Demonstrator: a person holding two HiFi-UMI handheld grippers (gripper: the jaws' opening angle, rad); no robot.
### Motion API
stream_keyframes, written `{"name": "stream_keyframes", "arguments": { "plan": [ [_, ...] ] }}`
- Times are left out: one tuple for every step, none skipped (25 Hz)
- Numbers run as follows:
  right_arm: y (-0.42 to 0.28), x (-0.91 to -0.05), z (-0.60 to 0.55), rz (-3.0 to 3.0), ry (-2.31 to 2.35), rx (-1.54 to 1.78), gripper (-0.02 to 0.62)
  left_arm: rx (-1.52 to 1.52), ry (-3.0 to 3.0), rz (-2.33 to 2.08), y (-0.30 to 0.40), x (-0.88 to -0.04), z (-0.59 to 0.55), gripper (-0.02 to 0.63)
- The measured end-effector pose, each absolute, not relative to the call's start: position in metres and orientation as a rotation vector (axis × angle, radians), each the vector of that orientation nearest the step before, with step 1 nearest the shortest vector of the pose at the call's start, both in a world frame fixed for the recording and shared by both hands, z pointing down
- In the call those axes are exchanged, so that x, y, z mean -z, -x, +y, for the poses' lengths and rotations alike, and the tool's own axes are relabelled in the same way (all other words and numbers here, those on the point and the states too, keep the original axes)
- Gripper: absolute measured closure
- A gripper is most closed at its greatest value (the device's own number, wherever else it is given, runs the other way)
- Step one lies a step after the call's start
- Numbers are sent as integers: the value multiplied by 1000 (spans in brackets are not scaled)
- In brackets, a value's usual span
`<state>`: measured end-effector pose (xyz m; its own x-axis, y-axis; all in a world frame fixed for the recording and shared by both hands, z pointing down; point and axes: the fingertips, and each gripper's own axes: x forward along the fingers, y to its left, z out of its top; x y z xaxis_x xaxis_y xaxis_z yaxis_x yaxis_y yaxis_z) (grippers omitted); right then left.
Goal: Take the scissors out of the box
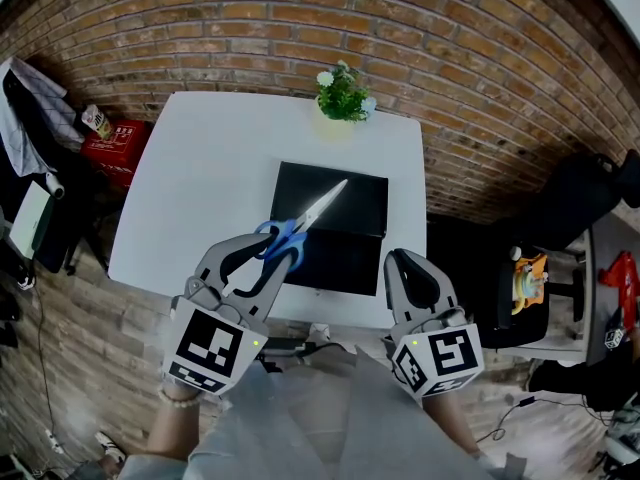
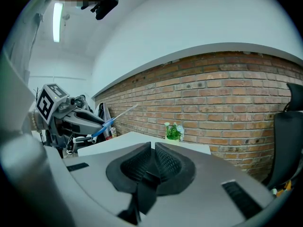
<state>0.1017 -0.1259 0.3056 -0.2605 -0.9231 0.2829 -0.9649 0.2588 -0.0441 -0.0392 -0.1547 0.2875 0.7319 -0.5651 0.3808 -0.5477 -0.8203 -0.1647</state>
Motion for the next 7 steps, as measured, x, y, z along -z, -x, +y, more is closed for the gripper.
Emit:
{"name": "stream_keyframes", "arguments": {
  "plan": [
    [-101,-306,-126,-2327,-1770,-307,540,657,2885,926,39,-288,-155,506],
    [-101,-306,-126,-2330,-1765,-303,540,660,2885,927,40,-289,-155,506],
    [-101,-306,-126,-2332,-1761,-300,540,661,2885,928,40,-289,-155,506],
    [-101,-306,-126,-2333,-1758,-299,540,659,2885,929,39,-289,-155,506],
    [-101,-306,-126,-2332,-1758,-300,540,656,2885,928,38,-288,-155,506],
    [-101,-306,-126,-2331,-1760,-302,540,652,2885,928,38,-288,-155,506],
    [-102,-306,-126,-2330,-1762,-305,540,649,2884,928,37,-287,-155,506]
  ]
}}
